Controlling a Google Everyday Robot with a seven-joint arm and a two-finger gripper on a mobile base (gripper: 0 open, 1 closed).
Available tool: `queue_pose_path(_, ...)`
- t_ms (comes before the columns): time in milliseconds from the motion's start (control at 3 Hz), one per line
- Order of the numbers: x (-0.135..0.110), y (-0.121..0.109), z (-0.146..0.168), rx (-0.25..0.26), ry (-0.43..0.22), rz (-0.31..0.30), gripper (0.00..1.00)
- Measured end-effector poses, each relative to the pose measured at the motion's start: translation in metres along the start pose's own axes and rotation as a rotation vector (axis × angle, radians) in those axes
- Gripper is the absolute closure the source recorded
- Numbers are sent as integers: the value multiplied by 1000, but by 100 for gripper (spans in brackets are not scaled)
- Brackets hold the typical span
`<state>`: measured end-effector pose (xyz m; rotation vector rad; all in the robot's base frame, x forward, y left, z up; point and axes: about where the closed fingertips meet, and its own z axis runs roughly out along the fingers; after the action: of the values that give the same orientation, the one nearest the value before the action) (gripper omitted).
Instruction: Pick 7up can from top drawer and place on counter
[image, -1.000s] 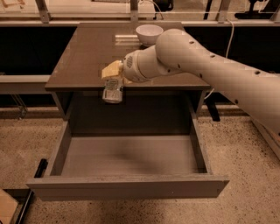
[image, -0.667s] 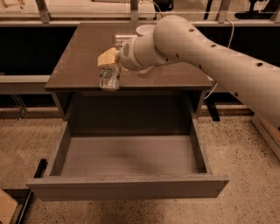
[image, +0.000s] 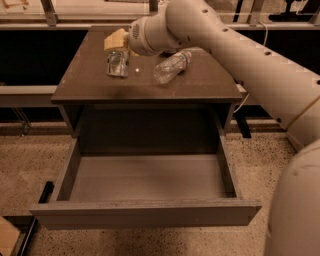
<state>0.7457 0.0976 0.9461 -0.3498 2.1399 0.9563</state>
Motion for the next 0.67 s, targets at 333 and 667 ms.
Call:
queue_pose_path(333,-12,-20,33,5,25,39,100)
queue_pose_path(667,-13,-42,61,38,65,72,100)
